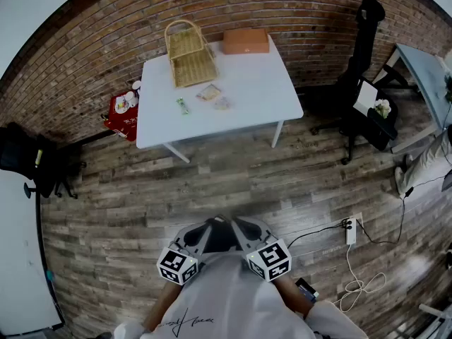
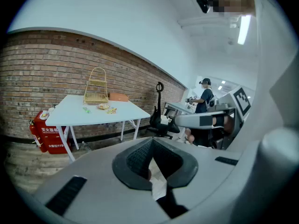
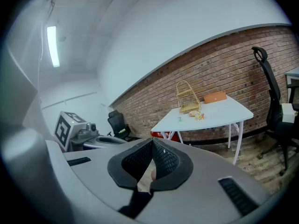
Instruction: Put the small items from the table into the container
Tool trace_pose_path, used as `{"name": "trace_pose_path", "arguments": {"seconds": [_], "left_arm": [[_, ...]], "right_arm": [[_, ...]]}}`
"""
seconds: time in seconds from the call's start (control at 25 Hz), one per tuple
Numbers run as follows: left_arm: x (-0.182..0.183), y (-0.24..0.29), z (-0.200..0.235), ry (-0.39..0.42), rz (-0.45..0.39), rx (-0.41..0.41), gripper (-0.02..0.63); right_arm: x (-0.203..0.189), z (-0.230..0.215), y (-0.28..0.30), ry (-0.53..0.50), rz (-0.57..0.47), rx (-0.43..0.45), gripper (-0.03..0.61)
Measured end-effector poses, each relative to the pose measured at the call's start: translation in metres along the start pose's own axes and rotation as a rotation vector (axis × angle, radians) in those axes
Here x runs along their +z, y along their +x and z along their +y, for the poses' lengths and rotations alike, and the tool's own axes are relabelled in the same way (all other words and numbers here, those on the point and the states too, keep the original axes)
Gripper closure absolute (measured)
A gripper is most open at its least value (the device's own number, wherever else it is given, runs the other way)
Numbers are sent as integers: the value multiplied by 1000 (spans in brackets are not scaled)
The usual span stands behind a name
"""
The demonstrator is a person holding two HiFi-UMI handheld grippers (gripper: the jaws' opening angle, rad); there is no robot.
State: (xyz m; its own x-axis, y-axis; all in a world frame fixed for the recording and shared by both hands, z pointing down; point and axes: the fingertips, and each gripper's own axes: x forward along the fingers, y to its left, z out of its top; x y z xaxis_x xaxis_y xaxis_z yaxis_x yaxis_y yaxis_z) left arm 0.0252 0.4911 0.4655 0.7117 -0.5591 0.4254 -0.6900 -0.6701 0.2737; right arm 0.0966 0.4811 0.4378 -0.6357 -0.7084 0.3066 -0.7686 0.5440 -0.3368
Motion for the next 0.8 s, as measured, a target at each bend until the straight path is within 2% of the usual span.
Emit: {"name": "trace_pose_path", "arguments": {"seconds": [0.56,0.8], "left_arm": [[13,-4,38,-35,-29,69,604],[30,4,61,-38,-46,55,604]], "right_arm": [[12,-10,27,7,15,-45,558],[30,-18,49,38,7,-70,557]]}}
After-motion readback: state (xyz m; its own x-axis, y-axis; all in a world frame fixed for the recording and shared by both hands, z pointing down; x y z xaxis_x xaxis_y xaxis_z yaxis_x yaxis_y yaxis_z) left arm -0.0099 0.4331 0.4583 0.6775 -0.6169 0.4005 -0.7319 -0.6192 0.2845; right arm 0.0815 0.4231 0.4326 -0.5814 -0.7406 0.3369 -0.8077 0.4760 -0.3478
